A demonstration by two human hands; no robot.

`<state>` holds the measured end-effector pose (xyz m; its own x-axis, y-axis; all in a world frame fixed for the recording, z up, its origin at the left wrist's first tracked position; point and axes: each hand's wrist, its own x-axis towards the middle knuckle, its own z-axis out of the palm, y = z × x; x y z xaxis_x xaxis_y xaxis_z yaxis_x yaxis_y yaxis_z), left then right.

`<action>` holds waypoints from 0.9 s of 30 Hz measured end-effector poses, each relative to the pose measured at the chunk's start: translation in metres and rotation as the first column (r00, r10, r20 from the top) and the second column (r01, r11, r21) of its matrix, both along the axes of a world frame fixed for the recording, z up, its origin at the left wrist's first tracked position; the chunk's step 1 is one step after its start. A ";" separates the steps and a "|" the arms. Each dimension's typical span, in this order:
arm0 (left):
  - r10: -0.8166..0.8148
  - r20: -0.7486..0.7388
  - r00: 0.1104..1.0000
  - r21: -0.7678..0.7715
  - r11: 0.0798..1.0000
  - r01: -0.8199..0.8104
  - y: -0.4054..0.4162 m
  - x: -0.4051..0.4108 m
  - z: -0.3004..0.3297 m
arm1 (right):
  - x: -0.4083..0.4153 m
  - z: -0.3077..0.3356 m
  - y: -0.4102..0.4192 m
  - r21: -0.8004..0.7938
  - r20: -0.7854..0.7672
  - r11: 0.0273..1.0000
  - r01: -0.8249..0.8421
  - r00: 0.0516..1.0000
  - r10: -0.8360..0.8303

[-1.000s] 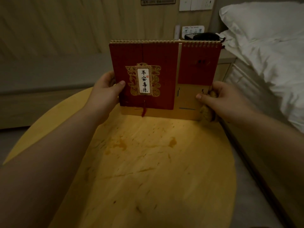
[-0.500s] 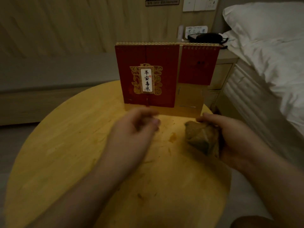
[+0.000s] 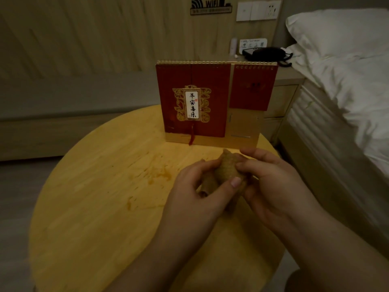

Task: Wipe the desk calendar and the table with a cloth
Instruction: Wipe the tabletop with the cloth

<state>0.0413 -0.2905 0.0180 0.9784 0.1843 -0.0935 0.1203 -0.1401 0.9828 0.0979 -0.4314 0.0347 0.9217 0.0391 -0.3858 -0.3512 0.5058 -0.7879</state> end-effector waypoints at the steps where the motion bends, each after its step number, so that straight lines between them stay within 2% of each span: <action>1: 0.027 -0.040 0.999 -0.066 0.997 -0.029 0.001 0.002 0.000 | 0.001 -0.001 0.000 0.037 -0.008 0.999 0.021 1.000 -0.020; 3: 0.044 -0.149 0.988 -0.227 0.971 -0.078 0.005 0.008 0.002 | 0.005 -0.005 -0.003 0.083 -0.022 0.996 0.037 0.999 -0.036; 5: 0.048 -0.219 0.974 -0.302 0.946 -0.114 0.015 0.015 0.005 | 0.008 -0.008 -0.013 0.055 0.024 0.998 0.036 0.999 -0.037; 6: 0.046 -0.239 0.970 -0.297 0.948 -0.118 0.021 0.019 0.007 | 0.010 -0.012 -0.019 -0.049 0.076 0.998 0.037 0.997 -0.033; 7: 0.030 -0.253 0.967 -0.268 0.958 -0.099 0.025 0.023 0.009 | 0.012 -0.017 -0.026 -0.251 0.149 0.967 0.042 0.989 -0.004; 8: -0.006 -0.269 0.963 -0.217 0.975 -0.055 0.028 0.026 0.009 | 0.015 -0.021 -0.031 -0.469 0.217 0.882 0.055 0.975 0.055; 9: -0.051 -0.283 0.958 -0.152 0.988 0.008 0.027 0.028 0.009 | 0.019 -0.023 -0.035 -0.621 0.265 0.781 0.073 0.957 0.121; 10: -0.091 -0.292 0.952 -0.090 0.994 0.067 0.024 0.028 0.006 | 0.024 -0.024 -0.037 -0.702 0.295 0.708 0.079 0.937 0.188; 12: -0.122 -0.282 0.952 0.021 0.991 0.133 0.013 0.026 -0.003 | 0.037 -0.025 -0.035 -0.776 0.337 0.625 0.083 0.892 0.300; 14: -0.067 -0.224 0.972 0.178 0.978 0.109 0.000 0.027 -0.012 | 0.049 -0.026 -0.028 -0.841 0.397 0.520 0.146 0.820 0.413; 16: -0.030 -0.166 0.986 0.383 0.919 0.092 -0.009 0.032 -0.015 | 0.058 -0.027 -0.021 -0.909 0.404 0.338 0.245 0.721 0.562; 19: -0.121 -0.131 0.984 0.577 0.798 0.175 -0.013 0.032 -0.014 | 0.055 -0.035 -0.017 -0.950 0.237 0.040 0.311 0.631 0.739; 20: -0.154 -0.123 0.980 0.616 0.763 0.197 -0.009 0.028 -0.013 | 0.048 -0.040 -0.018 -0.963 0.151 -0.023 0.267 0.613 0.776; 22: -0.167 -0.112 0.980 0.675 0.711 0.199 0.010 0.010 -0.008 | 0.028 -0.054 -0.018 -0.980 -0.056 -0.148 0.137 0.518 0.853; 24: -0.177 -0.094 0.980 0.756 0.628 0.186 0.042 -0.014 -0.005 | 0.013 -0.068 -0.022 -0.948 -0.220 -0.299 0.108 0.454 0.863; 27: -0.158 0.007 0.987 0.841 0.535 0.080 0.107 -0.046 -0.012 | 0.022 -0.075 -0.024 -0.912 -0.280 -0.382 0.151 0.451 0.848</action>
<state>-0.0048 -0.1837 0.0060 0.9936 0.0214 0.1112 -0.0267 -0.9099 0.4141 0.1194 -0.4558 -0.0403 0.7608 0.6241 -0.1780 0.6113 -0.7812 -0.1265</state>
